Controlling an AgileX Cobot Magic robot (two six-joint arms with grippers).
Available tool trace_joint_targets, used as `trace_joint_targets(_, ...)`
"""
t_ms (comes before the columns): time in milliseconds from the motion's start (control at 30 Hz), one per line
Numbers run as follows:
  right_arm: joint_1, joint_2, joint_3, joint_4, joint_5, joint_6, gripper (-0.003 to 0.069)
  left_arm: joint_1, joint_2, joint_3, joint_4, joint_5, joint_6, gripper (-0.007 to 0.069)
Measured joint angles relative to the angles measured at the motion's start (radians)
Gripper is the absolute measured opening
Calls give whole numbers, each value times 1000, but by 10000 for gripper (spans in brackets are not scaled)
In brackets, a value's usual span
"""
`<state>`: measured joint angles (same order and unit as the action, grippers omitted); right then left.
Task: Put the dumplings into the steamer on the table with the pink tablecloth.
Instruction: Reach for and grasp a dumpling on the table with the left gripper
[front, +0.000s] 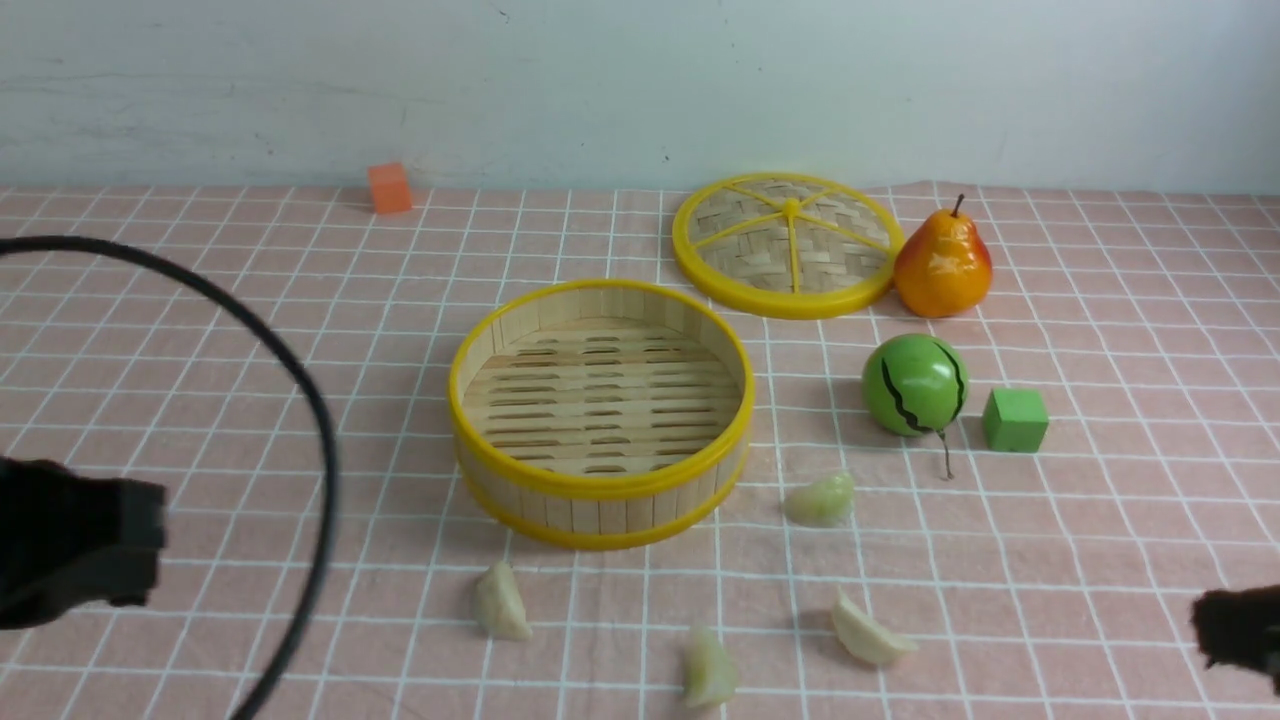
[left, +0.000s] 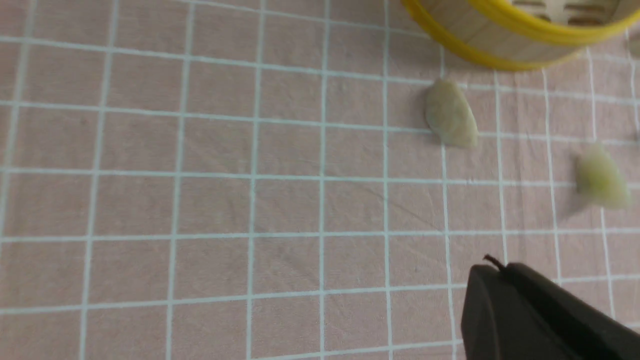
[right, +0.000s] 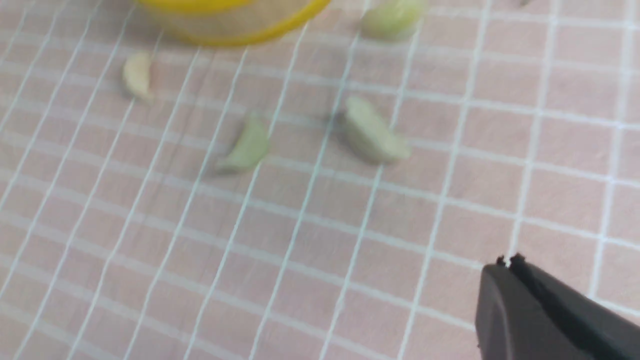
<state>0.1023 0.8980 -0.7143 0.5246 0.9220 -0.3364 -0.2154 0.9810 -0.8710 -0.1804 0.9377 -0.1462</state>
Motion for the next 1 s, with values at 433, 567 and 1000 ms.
trace_joint_targets(433,378,184,-70,-85,114,19,-2,-253,499,-121,106,-147,-135,314)
trace_joint_targets(567,380,168,-70,-86,113,20,-2,-253,626,-177,105,-172,-147,474)
trace_joint_targets(1000,380,148,-70,-89,135,23,4,-253,908,-310,119,-205,-231,447)
